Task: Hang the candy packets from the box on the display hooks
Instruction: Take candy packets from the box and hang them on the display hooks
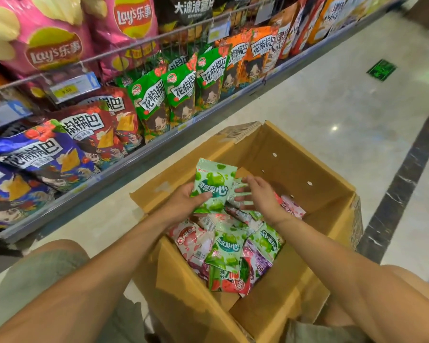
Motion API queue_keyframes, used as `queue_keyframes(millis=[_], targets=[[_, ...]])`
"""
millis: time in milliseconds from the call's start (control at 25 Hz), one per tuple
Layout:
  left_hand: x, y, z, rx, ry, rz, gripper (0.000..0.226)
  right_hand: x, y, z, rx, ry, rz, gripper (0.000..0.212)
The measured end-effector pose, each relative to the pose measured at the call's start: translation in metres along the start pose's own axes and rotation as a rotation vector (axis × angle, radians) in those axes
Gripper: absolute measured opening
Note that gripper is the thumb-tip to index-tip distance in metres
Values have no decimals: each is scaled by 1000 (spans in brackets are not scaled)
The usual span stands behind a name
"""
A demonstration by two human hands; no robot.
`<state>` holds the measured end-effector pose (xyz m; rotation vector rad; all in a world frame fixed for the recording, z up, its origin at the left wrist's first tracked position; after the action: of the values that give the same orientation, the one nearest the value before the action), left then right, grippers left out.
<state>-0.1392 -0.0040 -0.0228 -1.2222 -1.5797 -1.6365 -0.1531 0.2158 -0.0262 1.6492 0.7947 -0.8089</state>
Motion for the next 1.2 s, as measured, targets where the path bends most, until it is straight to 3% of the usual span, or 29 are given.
queue_keyframes(millis=[120,240,320,520,600,640,720,800,1080,1200], targets=[[13,1,-11,98,19,89,13,81,-6,6,-118,495,272,32],[15,2,-14,137,76,103,15,143,-2,13,-209,712,448,43],[16,1,-14,150,94,109,15,162,-3,17,-213,777,470,47],[9,-4,-13,154,129,64,14,177,-9,17,-97,919,414,26],[7,-3,-13,150,160,42,14,183,-11,19,-144,976,389,34],[7,-2,-12,148,181,31,14,186,-11,21,-177,999,385,48],[8,-1,-12,149,205,22,15,195,-17,19,-195,1024,379,86],[10,2,-12,150,210,15,17,197,-21,13,-162,1040,375,104],[11,6,-12,152,234,7,21,178,-31,16,-72,819,262,114],[9,4,-12,157,244,0,20,177,-30,21,-64,629,317,92]])
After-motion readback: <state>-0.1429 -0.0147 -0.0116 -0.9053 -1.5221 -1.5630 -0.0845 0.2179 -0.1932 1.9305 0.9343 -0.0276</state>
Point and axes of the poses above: each hand's wrist, its own y-axis away from the middle knuckle, its own z-axis out of the palm, x = y × z, the point moved 7 cm from there along -y, towards the middle knuckle, and after that the axes turned 7 degrees about x, right-handed, at the moved point
